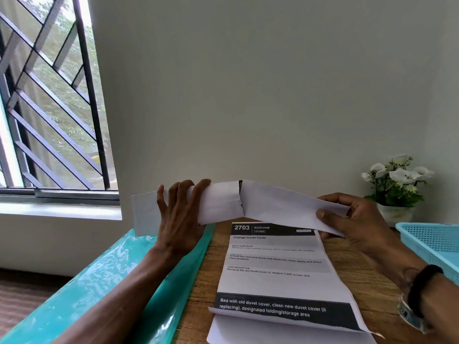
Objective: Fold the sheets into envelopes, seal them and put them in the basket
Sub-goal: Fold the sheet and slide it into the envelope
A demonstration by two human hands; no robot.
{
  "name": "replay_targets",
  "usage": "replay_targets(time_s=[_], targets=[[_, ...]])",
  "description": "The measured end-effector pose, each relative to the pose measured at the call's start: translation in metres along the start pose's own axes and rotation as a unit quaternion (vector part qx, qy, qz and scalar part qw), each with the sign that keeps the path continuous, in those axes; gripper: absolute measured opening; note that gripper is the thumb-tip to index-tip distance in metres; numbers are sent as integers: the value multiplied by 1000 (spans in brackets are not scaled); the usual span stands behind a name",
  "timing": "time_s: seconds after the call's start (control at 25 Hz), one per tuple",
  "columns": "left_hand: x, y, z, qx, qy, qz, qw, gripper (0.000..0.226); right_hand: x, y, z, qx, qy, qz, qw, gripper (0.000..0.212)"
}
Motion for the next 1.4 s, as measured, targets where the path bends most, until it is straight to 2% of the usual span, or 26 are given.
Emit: replay_targets(time_s=[0.16, 0.4, 0.52, 0.72, 0.88, 1.0, 1.12, 1.28, 1.4], targets=[[1, -4, -2, 2, -11, 13, 1000, 106, -1, -1, 9, 65, 21, 19, 998, 17], [0, -3, -6, 16, -23, 31, 999, 103, -4, 5, 8, 98, 22, 14, 995, 17], [-1, -1, -11, 19, -34, 32, 999, 100, -4, 9, 1, 77, -13, 3, 997, 19], [1, 0, -26, 15, -71, 45, 996, 102, 0, -1, 7, 65, -6, 22, 998, 18], [0, 9, -45, 23, -100, 27, 994, 100, 7, -11, 1, 47, -18, 32, 998, 20], [0, 11, -52, 29, -106, 18, 994, 99, 8, -17, -2, 42, -22, 27, 999, 37], [-1, 12, -43, 23, -80, 8, 996, 97, 6, -10, -11, -41, -70, -24, 996, 54], [-1, 12, -27, 27, -49, 6, 998, 101, 6, 10, -17, -79, -83, -102, 988, 38], [0, 10, -28, 25, -49, 11, 998, 102, 6, 7, -22, -85, -90, -89, 988, 22]])
Point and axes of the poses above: each hand's wrist, its own x-axis away from the middle knuckle, its own y-axis out of the back of the hand, z = x × y, the point moved 8 cm from there along -x, towards the middle knuckle, and after that the axes turned 12 degrees about -x, right-handed, at the moved point
